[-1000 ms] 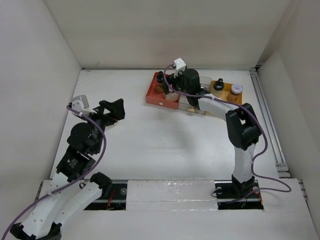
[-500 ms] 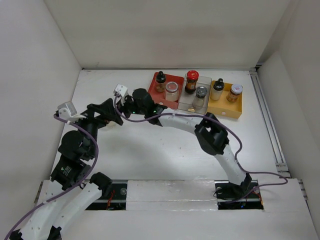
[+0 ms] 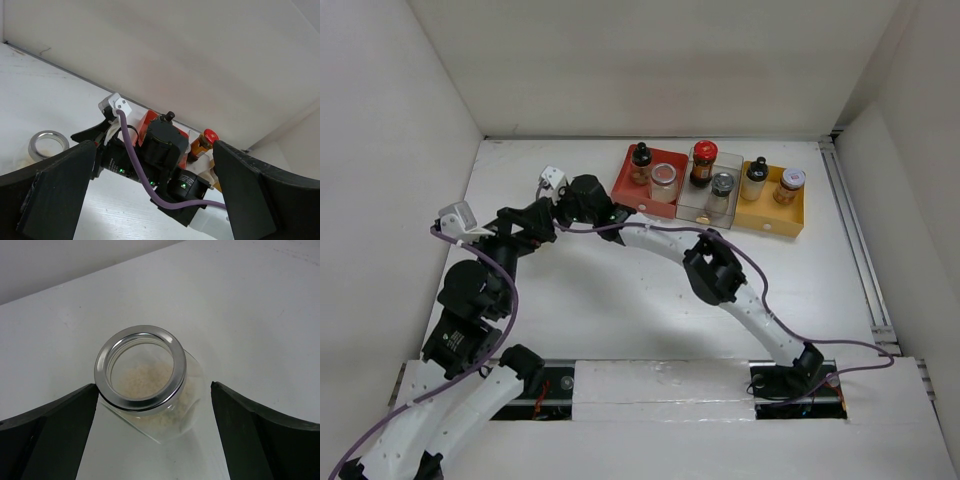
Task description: Organize the condiment bottles
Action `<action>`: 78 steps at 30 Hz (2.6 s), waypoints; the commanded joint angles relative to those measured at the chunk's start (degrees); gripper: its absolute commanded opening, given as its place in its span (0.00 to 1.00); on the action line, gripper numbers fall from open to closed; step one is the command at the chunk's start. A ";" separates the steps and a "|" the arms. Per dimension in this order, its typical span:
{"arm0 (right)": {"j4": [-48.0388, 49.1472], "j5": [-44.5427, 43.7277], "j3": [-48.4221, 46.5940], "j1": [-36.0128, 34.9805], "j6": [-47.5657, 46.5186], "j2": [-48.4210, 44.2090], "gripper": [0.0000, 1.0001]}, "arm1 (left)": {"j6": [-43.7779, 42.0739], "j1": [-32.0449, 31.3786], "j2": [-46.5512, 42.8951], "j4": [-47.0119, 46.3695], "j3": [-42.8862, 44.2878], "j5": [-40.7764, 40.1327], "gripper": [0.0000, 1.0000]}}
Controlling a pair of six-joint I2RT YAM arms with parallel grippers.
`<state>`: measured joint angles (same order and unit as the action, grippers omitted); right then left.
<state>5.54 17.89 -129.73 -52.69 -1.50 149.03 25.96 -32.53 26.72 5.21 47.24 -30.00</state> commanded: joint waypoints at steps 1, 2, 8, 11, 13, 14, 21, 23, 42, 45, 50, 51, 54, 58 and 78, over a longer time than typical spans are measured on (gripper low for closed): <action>1.31 -0.05 -6.49 -0.31 1.49 2.57 1.00 | -0.73 0.01 1.22 -2.31 0.48 1.08 1.00; 1.31 -0.05 -7.37 -0.31 1.50 3.19 1.00 | -0.73 0.01 1.23 -2.31 0.48 1.60 1.00; 3.59 0.57 -9.84 -1.45 2.63 5.66 1.00 | -0.73 0.01 1.23 -2.31 0.48 1.61 1.00; 5.44 0.57 -10.97 -1.45 4.21 7.40 1.00 | -0.73 0.01 1.23 -2.31 0.48 2.13 1.00; 5.45 -0.04 -12.12 -1.45 4.75 8.20 1.00 | -0.73 0.01 1.23 -2.31 0.48 2.14 1.00; 5.45 -0.57 -12.12 -1.45 4.75 8.20 1.00 | -0.73 0.01 1.23 -2.31 0.48 2.14 1.00; 12.74 -3.47 -11.41 -1.45 7.99 8.82 1.00 | -0.73 0.01 1.75 -2.31 0.48 2.14 1.00; 13.44 -4.00 -12.56 -1.45 8.62 10.48 0.95 | -0.73 0.01 1.76 -2.31 0.48 2.14 1.00; 35.76 -6.20 38.53 1.00 8.62 -22.00 0.61 | -1.26 0.01 1.76 -2.84 0.48 3.27 1.00; 38.14 -5.59 49.35 2.49 8.62 -34.20 0.59 | -1.26 0.01 1.76 -2.84 0.48 3.28 1.00; 39.28 -4.35 62.21 5.92 10.01 -47.39 0.58 | -1.26 0.01 1.76 -2.84 0.48 3.81 1.00; 39.28 -4.35 64.23 6.62 10.54 -49.43 0.58 | -1.26 0.01 1.76 -2.84 0.48 3.81 1.00; 37.80 -4.35 71.09 9.96 10.55 -57.52 0.58 | -1.26 0.01 1.76 -2.84 0.48 3.81 1.00; 32.97 -8.91 78.04 15.41 10.55 -67.71 0.58 | -1.26 0.01 1.76 -2.84 0.48 3.81 1.00; 20.19 -28.26 84.03 43.18 7.83 -80.41 0.58 | -0.73 0.01 2.81 -2.84 0.48 4.86 1.00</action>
<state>19.57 -6.98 -44.05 -11.90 6.83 66.32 25.56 -32.53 29.10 4.97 47.24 -25.71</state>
